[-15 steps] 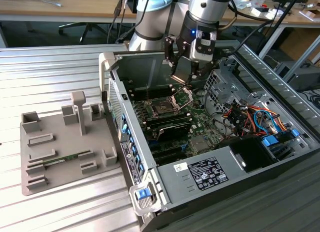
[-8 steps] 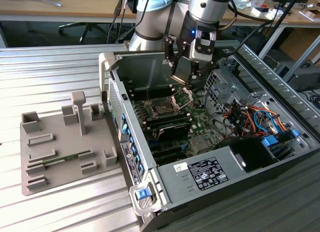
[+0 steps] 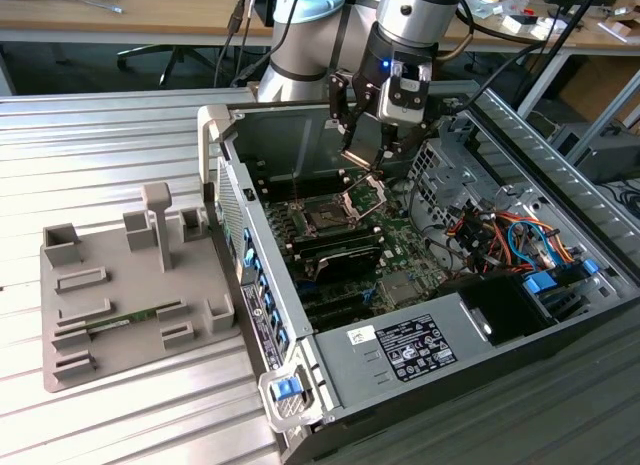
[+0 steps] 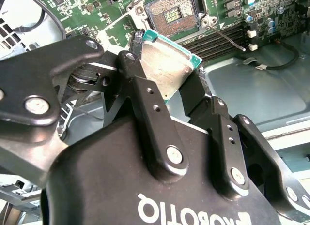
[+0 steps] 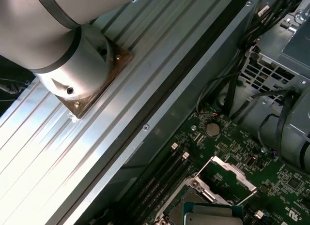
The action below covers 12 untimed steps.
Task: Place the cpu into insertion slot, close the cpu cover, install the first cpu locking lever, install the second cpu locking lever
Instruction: 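Place the cpu into insertion slot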
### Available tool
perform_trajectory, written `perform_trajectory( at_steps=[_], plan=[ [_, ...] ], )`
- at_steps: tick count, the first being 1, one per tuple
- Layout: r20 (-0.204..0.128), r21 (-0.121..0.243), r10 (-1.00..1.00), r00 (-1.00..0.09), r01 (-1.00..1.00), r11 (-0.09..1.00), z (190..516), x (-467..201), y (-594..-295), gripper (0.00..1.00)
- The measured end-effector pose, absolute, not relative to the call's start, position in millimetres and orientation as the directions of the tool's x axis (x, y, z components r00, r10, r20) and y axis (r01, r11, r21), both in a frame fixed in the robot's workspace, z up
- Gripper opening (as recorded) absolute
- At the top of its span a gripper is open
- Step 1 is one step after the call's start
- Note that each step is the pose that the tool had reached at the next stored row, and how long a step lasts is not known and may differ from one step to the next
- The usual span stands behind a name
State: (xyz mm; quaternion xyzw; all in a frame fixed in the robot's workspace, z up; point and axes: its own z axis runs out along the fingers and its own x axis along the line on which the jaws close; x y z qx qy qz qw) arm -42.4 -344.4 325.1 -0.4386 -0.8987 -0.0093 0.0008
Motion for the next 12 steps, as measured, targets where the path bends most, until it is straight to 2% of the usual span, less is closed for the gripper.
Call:
perform_trajectory(
  at_steps=[12],
  plan=[
    [0.010, 0.016, 0.798, -0.603, 0.798, 0.603, 324.9, -42.4, -344.4, 0.54]
  ],
)
